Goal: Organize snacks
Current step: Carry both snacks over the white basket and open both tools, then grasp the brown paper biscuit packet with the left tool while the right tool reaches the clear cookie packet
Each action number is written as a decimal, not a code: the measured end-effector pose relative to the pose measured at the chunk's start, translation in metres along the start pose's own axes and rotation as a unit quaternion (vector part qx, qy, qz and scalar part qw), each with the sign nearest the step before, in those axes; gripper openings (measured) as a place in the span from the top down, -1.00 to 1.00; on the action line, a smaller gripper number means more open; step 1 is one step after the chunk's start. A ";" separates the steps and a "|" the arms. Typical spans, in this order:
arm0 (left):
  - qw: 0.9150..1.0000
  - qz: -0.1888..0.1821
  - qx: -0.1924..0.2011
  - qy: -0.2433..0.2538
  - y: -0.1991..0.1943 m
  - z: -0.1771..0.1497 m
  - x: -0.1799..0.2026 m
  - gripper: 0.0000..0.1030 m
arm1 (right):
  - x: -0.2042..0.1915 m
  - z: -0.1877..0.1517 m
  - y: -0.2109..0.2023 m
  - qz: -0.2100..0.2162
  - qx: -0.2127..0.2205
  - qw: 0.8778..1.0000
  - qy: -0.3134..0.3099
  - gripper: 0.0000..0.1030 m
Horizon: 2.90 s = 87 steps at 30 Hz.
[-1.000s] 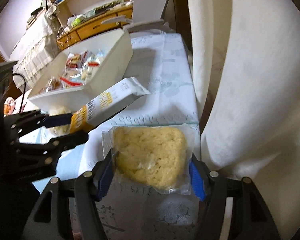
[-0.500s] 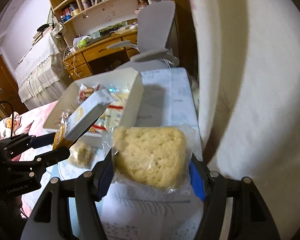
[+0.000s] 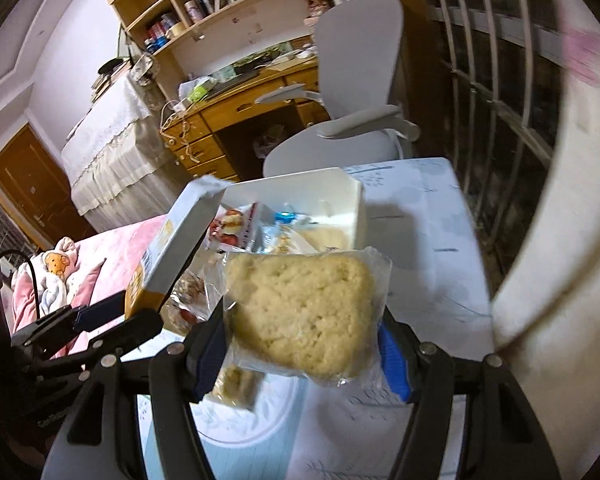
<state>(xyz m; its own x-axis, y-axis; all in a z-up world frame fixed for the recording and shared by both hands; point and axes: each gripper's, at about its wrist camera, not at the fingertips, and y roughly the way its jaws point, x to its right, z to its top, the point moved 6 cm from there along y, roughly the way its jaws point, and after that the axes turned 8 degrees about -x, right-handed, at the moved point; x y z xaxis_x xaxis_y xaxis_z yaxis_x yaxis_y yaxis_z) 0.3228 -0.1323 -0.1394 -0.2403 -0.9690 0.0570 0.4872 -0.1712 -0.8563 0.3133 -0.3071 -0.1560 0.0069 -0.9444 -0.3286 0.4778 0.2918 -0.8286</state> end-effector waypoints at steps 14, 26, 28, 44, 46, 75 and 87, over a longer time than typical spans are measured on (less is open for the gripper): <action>0.992 -0.030 -0.054 -0.111 0.021 -0.008 -0.045 -0.52 | -0.003 -0.010 0.048 0.045 -0.104 0.993 0.045 -0.49; 0.972 -0.031 -0.101 -0.209 0.016 -0.086 -0.089 -0.60 | 0.008 -0.033 0.039 0.047 -0.115 0.986 0.109 -0.60; 0.969 -0.026 -0.117 -0.218 0.019 -0.100 -0.100 -0.60 | 0.007 -0.042 0.042 0.050 -0.126 0.984 0.117 -0.63; 0.944 -0.027 -0.190 -0.269 0.056 -0.142 -0.207 -0.61 | -0.069 -0.115 0.099 -0.031 -0.191 0.978 0.083 -0.65; 0.944 -0.027 -0.200 -0.260 0.062 -0.141 -0.220 -0.61 | -0.077 -0.120 0.106 -0.053 -0.193 0.976 0.086 -0.66; 0.975 -0.021 -0.203 -0.088 0.148 -0.078 -0.264 -0.49 | -0.121 -0.118 0.169 -0.209 -0.081 0.972 0.062 -0.99; 0.981 -0.011 -0.178 -0.082 0.146 -0.073 -0.270 0.00 | -0.134 -0.105 0.180 -0.201 -0.092 0.975 0.032 -0.73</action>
<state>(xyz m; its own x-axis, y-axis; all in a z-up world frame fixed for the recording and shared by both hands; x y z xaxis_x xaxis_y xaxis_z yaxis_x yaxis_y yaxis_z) 0.3975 0.1174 -0.3173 -0.0945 -0.9865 0.1335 0.1526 -0.1469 -0.9773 0.3059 -0.1121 -0.3092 -0.2066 -0.9783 0.0172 0.2640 -0.0727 -0.9618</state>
